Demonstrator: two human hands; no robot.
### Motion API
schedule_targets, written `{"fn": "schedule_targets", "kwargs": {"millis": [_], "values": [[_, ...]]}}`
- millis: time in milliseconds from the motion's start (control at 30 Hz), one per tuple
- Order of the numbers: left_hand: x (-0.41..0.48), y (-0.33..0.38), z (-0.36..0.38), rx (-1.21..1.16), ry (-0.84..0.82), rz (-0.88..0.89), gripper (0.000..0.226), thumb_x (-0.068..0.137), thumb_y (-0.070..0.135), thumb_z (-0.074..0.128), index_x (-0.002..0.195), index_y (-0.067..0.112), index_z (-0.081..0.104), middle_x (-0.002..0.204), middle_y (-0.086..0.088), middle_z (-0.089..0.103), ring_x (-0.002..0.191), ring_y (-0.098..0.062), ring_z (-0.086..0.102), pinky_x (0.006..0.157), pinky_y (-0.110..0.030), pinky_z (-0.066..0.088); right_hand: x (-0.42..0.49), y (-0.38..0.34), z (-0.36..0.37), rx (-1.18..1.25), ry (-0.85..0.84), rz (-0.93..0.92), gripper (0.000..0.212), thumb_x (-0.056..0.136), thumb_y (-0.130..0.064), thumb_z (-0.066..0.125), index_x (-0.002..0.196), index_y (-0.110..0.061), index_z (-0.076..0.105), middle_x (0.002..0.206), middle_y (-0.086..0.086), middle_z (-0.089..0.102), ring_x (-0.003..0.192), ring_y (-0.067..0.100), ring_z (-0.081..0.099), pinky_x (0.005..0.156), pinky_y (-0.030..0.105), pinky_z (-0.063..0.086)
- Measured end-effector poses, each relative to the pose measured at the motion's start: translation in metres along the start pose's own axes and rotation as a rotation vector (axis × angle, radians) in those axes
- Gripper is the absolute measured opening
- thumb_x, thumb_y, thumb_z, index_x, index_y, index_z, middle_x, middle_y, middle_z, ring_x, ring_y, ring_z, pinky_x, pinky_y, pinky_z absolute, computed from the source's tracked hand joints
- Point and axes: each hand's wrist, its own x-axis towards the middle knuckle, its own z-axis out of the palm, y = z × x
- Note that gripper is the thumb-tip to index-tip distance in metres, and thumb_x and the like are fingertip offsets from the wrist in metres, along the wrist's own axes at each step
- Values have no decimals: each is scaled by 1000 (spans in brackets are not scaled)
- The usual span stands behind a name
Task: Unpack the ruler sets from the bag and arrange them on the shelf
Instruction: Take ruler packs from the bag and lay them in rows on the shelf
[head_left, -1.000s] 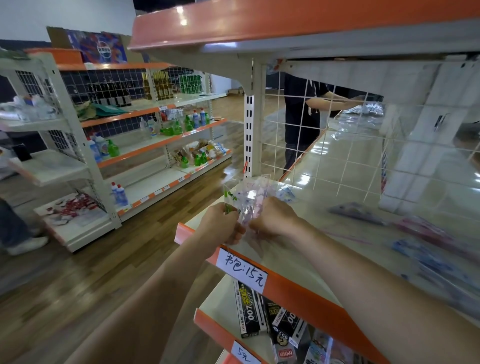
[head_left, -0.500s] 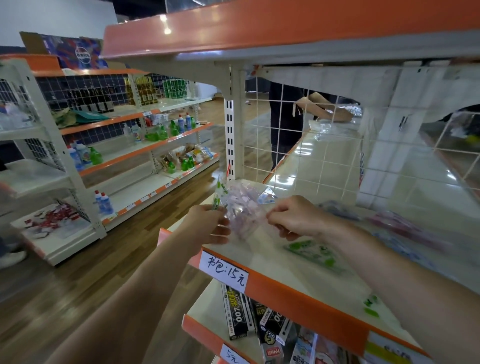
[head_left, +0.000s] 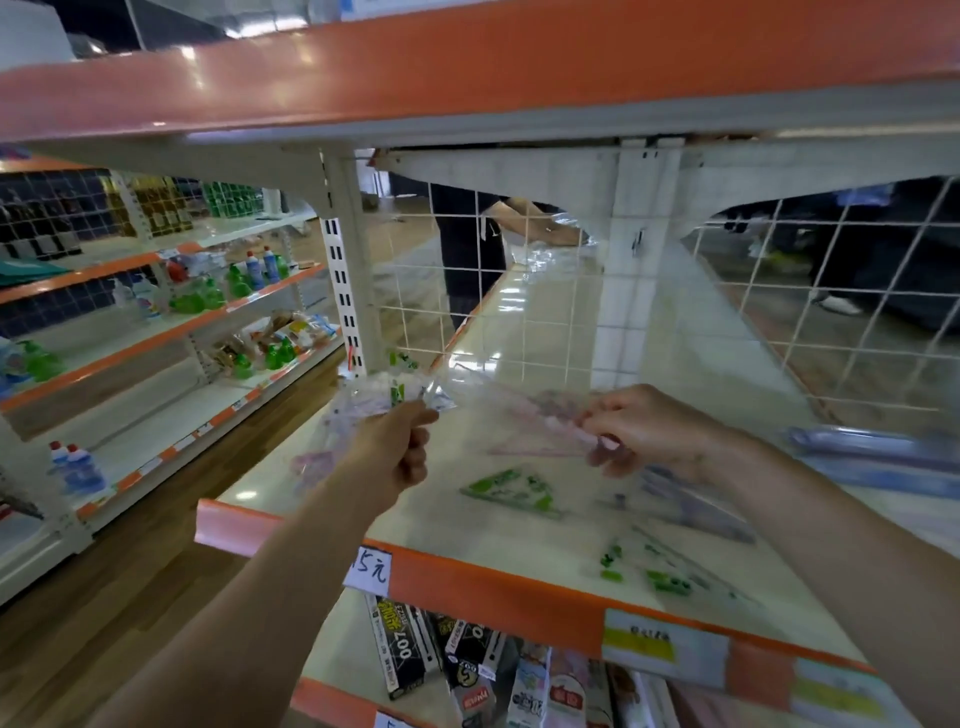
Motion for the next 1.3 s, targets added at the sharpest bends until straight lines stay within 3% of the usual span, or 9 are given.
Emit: {"fn": "schedule_targets", "kwargs": {"millis": [133,300,400,600,733,900,1033,1233,1300], "values": [[-1,-5,21,41,-51,-22,15,97,15,46,97,9,60,63,-3,49,41,-9,31,34,-15,24,-21,19,-21,92,29,32,14,97,-7,48,95,-8,61,87,13,61,55,18,66,42,22,43],[-8,-13,47,43,-138,12,16,96,17,44,96,10,58,58,-3,54,34,-8,27,34,-14,17,-45,36,-33,-44,246,-206,22,96,-10,53,82,-24,64,77,-4,67,51,5,59,47,15,41],[-8,-20,59,40,-183,37,24,98,26,41,99,9,58,56,-3,57,35,-9,25,35,-14,15,-57,50,-30,22,330,-307,17,93,-5,56,88,-16,68,69,-13,62,49,-6,53,50,6,39],[-15,-37,64,24,-253,82,28,97,32,48,96,8,61,60,-6,56,37,-10,25,37,-15,14,-61,86,-17,-17,431,-338,30,90,-5,61,84,-34,66,95,-16,66,83,1,62,72,6,44],[-19,-46,64,57,-235,222,8,92,11,57,97,9,62,62,-3,57,38,-9,29,35,-15,19,-60,92,-12,-56,514,-413,36,89,-2,62,90,-38,62,101,-19,61,87,-6,59,73,8,44],[-23,-51,63,86,-167,373,16,91,10,58,101,22,63,60,5,60,42,-8,32,37,-16,25,-59,96,-9,14,538,-373,36,88,-9,64,115,-31,53,97,-15,56,87,-7,57,72,5,42],[-23,-50,62,89,-135,396,16,91,9,59,101,21,64,64,3,60,41,-5,35,39,-16,27,-61,99,-7,-38,537,-366,32,87,-6,63,104,-33,57,104,-9,54,85,-6,57,71,5,43],[-30,-47,63,172,-102,422,11,89,9,60,90,17,66,106,-17,66,68,-33,45,60,-34,42,-58,106,-6,-423,588,-369,31,80,-9,70,109,-18,65,110,-3,58,100,14,54,88,26,45],[-32,-46,65,171,-117,426,12,89,8,59,94,18,66,92,-10,66,58,-15,48,54,-25,38,-58,106,-5,-590,608,-422,32,74,-8,74,104,-15,67,107,1,62,100,25,56,85,37,46]]}}
